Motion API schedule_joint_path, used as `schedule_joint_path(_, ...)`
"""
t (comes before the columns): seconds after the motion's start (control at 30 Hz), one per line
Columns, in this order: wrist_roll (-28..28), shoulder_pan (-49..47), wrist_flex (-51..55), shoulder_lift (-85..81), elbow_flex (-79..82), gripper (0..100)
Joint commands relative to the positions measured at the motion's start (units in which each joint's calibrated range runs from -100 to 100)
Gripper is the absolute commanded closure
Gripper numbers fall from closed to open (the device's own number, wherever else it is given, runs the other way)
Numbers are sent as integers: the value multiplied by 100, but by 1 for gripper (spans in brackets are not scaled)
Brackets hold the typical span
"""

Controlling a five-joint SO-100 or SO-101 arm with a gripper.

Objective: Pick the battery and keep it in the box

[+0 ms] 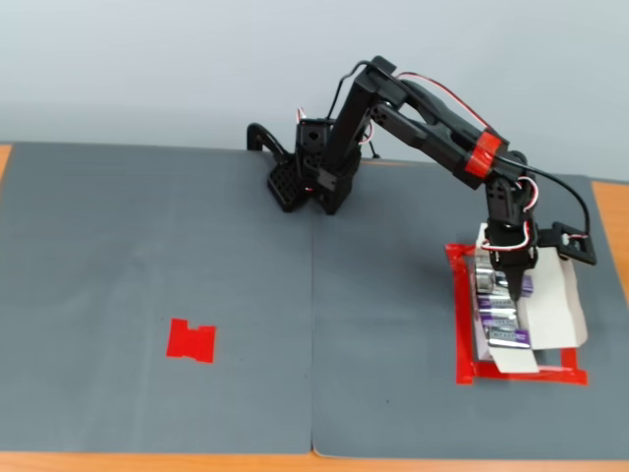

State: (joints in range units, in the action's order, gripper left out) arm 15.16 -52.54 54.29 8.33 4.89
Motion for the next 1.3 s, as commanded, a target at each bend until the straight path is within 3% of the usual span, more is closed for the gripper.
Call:
schedule_joint_path(0.0,-19,14,13,-176,-51,75)
schedule_joint_path(0.4,-24,-16,22,-549,-87,75)
schedule_joint_path(0.7,-722,51,404,-1312,-114,75)
schedule_joint_path(0.97,-1092,320,621,-2236,-78,98)
schedule_joint_path(1.27,-1092,1424,630,-3592,-15,98)
